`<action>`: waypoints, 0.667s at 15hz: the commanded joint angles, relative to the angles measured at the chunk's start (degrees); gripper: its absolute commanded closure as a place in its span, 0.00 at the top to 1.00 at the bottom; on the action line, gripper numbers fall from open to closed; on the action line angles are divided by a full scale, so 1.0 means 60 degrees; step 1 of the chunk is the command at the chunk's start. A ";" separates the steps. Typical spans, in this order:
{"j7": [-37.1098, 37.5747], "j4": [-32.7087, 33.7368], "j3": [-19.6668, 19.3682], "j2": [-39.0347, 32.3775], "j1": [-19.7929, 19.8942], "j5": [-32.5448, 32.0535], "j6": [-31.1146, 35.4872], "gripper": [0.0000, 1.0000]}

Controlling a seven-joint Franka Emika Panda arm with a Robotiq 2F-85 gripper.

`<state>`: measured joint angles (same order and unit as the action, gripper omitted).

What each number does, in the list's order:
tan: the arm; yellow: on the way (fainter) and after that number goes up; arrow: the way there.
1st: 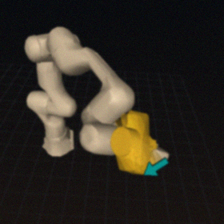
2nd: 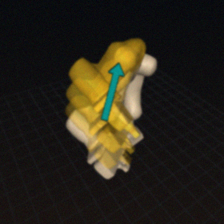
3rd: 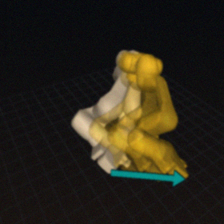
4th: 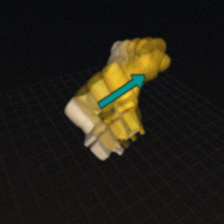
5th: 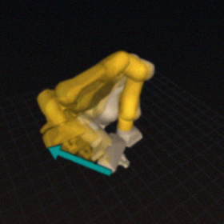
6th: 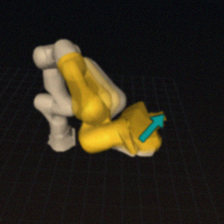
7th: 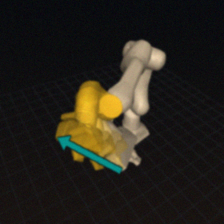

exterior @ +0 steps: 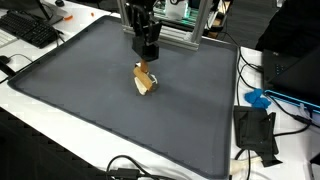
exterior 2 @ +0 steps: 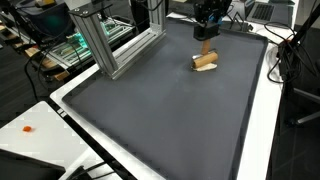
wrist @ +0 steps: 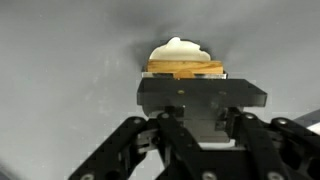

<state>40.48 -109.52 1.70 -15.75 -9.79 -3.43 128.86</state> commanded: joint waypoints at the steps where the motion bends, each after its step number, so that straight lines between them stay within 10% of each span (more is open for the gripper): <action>1: -0.0022 -0.0341 0.0030 -0.0040 -0.0029 0.0062 -0.0586 0.23; 10: -0.0358 -0.0359 0.0170 0.0025 -0.0014 0.0103 -0.1001 0.23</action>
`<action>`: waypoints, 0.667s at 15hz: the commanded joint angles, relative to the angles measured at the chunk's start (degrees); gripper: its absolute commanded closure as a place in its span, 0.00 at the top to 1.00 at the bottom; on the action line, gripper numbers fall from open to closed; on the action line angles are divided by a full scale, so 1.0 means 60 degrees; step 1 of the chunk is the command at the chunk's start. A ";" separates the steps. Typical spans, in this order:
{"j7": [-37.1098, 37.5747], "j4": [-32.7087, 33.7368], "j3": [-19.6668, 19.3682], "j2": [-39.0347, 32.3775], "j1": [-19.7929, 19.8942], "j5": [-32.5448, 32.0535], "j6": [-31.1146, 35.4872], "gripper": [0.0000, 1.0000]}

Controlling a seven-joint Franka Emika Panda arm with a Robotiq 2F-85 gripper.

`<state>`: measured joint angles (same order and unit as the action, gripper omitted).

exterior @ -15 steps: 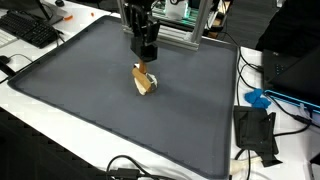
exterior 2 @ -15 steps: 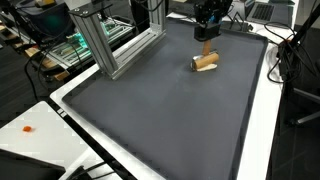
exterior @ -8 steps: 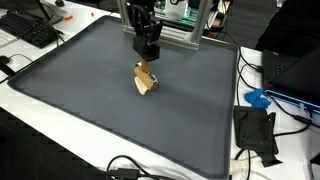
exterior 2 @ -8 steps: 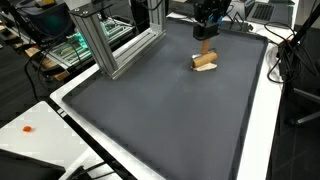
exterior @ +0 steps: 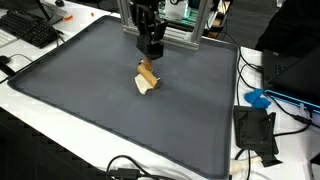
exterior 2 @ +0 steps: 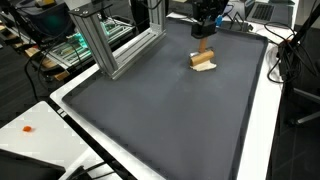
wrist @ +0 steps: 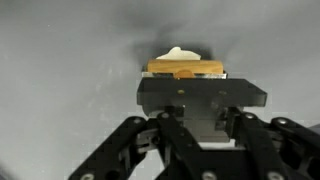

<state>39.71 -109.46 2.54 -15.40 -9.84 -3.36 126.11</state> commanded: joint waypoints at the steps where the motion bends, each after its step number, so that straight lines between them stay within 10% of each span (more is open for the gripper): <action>1: -0.0253 -0.0375 0.0031 -0.0028 -0.0012 0.0059 -0.0549 0.23; 10: -0.0779 -0.0307 0.0084 0.0005 -0.0009 0.0025 -0.0827 0.23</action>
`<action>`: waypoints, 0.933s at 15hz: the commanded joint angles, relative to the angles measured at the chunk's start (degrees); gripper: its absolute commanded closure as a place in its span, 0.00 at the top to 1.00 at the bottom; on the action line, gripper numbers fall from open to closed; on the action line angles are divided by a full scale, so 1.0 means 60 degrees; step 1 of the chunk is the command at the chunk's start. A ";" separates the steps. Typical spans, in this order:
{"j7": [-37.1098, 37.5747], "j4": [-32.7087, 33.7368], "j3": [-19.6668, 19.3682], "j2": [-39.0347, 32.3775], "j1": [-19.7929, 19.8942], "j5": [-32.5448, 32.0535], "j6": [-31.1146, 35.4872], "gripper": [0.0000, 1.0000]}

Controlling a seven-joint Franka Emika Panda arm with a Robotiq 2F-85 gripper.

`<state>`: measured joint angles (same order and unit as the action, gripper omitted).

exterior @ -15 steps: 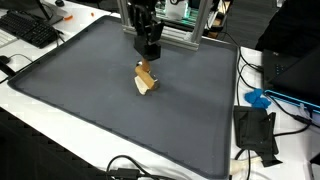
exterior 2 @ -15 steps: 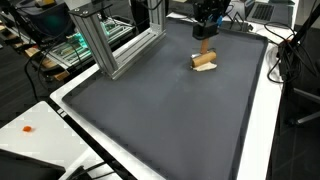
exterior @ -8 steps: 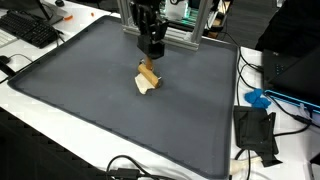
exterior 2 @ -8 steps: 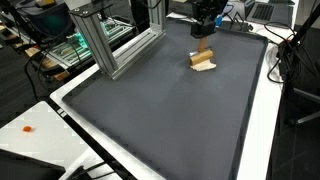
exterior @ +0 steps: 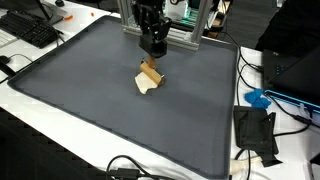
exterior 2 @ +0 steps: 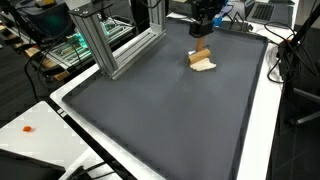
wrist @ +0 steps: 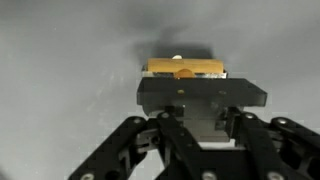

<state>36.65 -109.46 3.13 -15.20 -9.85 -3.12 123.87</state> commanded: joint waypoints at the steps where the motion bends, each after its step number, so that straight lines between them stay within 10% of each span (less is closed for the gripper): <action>1: -0.0298 -0.0292 -0.0011 -0.0025 0.0007 0.0022 -0.0429 0.23; 14: -0.3551 -0.0317 0.0068 0.0436 0.0183 -0.0393 0.0466 0.23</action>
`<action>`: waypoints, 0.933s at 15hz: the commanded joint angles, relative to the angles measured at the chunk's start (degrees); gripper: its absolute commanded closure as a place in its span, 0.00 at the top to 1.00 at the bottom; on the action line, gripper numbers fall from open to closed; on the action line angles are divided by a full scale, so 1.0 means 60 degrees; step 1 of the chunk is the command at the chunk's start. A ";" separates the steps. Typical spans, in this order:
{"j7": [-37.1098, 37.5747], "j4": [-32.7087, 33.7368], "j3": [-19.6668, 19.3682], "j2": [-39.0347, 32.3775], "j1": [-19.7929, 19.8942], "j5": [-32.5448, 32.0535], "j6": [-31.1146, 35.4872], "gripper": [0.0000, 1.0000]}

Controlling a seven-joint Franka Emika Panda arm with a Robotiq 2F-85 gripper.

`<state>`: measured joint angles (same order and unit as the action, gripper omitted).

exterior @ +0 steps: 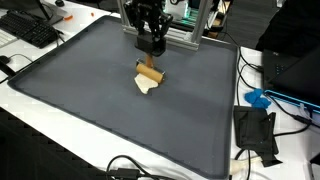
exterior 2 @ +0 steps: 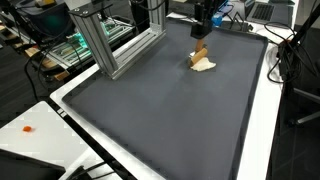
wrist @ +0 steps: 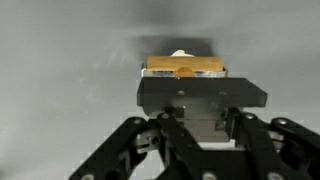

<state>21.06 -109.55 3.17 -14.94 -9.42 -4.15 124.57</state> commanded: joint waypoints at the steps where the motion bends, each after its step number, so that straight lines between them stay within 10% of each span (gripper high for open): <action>1: -0.1308 -0.0304 0.0061 0.0436 0.0121 -0.0326 0.0413 0.23; 14: -0.8220 -0.0757 0.0577 0.0528 0.0726 -0.0178 0.0457 0.23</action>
<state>-19.87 -111.73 4.78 -13.23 -6.83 -6.10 126.59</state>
